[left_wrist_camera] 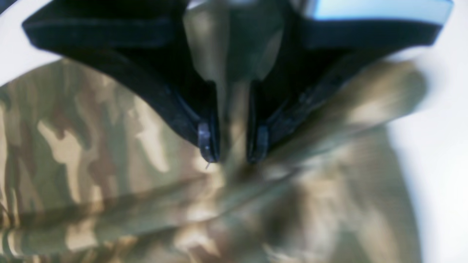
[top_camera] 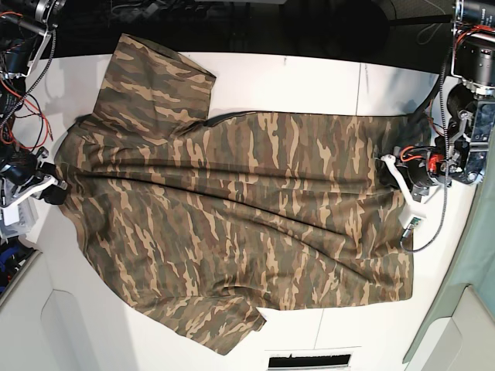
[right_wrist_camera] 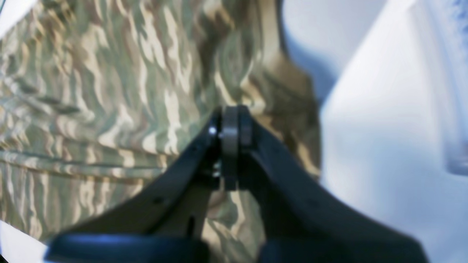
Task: Layout the t-shirt on the table in an organized manner, then fold the t-shirt properly
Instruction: 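Grasp the shirt side with the left gripper and tug it flat, then grasp the shirt's collar-side corners with both grippers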
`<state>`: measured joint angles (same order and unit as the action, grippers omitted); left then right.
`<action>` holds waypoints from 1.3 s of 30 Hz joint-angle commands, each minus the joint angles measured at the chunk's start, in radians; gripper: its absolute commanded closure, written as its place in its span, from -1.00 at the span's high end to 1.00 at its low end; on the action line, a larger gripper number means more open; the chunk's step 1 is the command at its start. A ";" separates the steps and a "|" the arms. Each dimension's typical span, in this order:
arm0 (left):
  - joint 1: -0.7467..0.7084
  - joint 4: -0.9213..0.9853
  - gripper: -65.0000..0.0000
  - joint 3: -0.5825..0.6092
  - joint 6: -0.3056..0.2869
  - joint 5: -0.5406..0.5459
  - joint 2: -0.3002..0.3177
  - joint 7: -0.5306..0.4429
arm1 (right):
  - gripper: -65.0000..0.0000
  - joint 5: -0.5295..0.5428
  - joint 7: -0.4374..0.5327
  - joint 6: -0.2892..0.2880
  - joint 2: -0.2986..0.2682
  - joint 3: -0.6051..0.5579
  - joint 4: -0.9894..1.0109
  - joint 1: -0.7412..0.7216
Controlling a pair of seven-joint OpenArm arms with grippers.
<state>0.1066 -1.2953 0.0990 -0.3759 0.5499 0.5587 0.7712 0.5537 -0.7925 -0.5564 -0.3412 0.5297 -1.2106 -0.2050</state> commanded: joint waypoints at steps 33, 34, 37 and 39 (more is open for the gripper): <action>-0.359 -0.134 -0.30 -0.316 -0.004 0.131 0.079 0.011 | -0.01 0.318 -0.109 -0.035 -0.087 -0.022 -0.027 0.422; -0.359 -0.134 -0.24 -0.316 0.011 0.121 0.079 0.014 | -0.01 0.317 -0.108 -0.035 -0.076 -0.038 -0.027 0.422; -0.359 -0.134 -0.09 -0.317 0.029 0.106 0.079 0.015 | -0.01 0.317 -0.106 -0.035 -0.045 -0.085 -0.027 0.425; -0.359 -0.134 -0.09 -0.316 0.029 0.103 0.079 0.015 | -0.01 0.317 -0.106 -0.035 -0.023 -0.108 -0.028 0.425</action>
<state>-0.2604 -1.4151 -0.2089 -0.3473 0.6487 0.6147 0.7967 0.9092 -0.8642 -0.6064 -0.3588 0.4244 -1.2366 0.2161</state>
